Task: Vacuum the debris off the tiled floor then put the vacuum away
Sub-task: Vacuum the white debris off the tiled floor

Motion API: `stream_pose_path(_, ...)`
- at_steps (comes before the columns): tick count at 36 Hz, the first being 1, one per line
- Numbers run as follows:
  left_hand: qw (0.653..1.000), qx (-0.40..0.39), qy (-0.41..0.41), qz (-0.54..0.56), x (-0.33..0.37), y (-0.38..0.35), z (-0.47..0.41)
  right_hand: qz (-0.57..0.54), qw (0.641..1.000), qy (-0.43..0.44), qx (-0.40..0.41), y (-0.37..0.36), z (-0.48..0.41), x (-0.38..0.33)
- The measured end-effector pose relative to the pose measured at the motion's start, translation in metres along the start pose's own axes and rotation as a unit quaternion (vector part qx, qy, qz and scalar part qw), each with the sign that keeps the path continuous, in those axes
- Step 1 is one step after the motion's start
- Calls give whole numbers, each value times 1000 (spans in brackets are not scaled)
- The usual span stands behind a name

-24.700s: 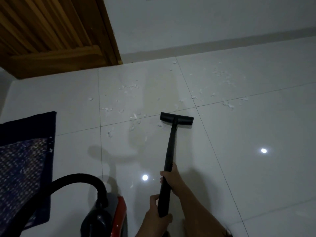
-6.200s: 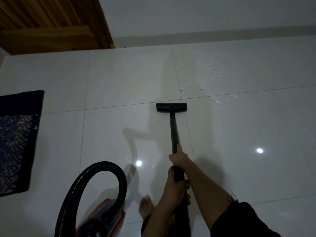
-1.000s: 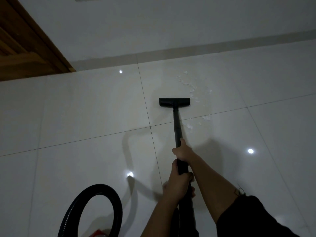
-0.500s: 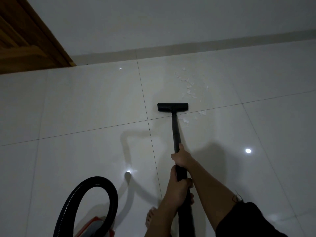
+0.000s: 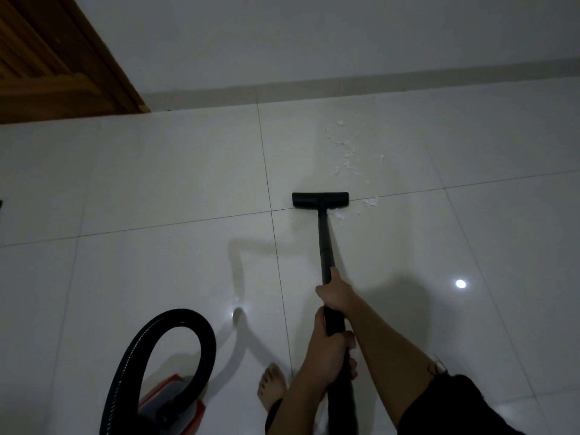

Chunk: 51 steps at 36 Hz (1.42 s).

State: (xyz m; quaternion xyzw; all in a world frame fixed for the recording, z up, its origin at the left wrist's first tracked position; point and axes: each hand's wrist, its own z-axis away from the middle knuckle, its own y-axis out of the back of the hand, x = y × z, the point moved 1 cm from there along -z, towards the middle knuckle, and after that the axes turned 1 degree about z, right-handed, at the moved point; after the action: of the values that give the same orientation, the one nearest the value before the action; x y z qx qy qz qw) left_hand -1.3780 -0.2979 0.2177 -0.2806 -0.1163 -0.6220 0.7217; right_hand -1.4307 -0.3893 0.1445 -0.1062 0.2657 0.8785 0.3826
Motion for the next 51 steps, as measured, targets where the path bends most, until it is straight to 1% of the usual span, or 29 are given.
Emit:
stream_pose_path(17,1000,20,-20,6,-36,-31,24,15,1000,11,-7,1,25,41)
stream_pose_path(25,1000,23,0,17,-57,-41,31,24,1000,-1,-16,-2,36,65)
stream_pose_path(36,1000,-1,4,-9,-71,-35,43,7,999,-18,-27,-19,44,82)
stream_pose_path(51,998,-36,-9,-47,-76,-40,32,-21,999,-29,-7,-7,40,96)
